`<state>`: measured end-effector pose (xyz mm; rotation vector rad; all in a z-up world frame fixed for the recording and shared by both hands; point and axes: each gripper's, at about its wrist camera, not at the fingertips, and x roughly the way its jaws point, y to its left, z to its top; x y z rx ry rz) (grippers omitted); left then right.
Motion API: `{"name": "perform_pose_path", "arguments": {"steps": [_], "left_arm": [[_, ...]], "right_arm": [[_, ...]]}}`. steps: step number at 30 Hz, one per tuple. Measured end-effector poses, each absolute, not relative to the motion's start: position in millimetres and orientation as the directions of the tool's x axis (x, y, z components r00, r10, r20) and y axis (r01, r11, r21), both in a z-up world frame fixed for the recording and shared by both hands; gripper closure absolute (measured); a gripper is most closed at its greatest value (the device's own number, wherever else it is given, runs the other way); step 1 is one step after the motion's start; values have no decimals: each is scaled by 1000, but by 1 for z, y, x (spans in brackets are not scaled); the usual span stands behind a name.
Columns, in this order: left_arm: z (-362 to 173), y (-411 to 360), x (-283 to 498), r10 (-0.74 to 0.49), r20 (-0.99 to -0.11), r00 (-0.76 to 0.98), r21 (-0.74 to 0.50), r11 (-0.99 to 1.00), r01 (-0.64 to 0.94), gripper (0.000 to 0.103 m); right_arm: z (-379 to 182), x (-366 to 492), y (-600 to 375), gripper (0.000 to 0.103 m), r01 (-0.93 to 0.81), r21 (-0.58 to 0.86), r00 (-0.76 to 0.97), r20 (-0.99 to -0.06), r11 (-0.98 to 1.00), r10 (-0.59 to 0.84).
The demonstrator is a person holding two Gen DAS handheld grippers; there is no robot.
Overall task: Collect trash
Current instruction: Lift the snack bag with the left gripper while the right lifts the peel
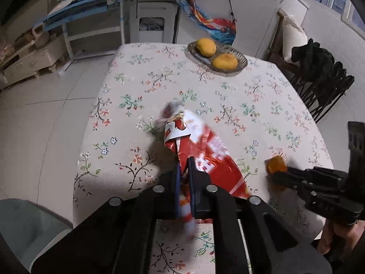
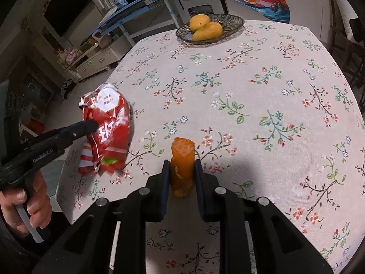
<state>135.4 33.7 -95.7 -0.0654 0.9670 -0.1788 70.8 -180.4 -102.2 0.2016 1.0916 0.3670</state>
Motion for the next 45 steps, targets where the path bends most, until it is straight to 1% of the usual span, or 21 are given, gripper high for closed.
{"name": "perform_pose_path", "arguments": {"steps": [7, 13, 24, 30, 36, 45], "left_arm": [[-77, 36, 120, -244, -763, 598, -194, 970, 148, 99], [-64, 37, 103, -278, -728, 626, -219, 960, 172, 99], [-51, 23, 57, -213, -694, 687, -114, 976, 186, 99], [-43, 21, 27, -199, -668, 718, -75, 977, 201, 99], [-36, 21, -1, -219, -637, 739, -77, 972, 221, 99], [-27, 23, -43, -288, -602, 745, -120, 955, 272, 99]], "right_arm": [[-98, 70, -184, 83, -178, 370, 424, -807, 912, 411], [-89, 61, -189, 83, -167, 405, 452, -779, 899, 435], [-70, 24, -190, 83, -184, 482, 526, -688, 857, 500], [-65, 3, -187, 83, -193, 487, 550, -665, 852, 505], [-63, -25, -186, 83, -204, 489, 570, -645, 848, 509], [-64, -64, -181, 83, -203, 490, 565, -649, 848, 510]]}}
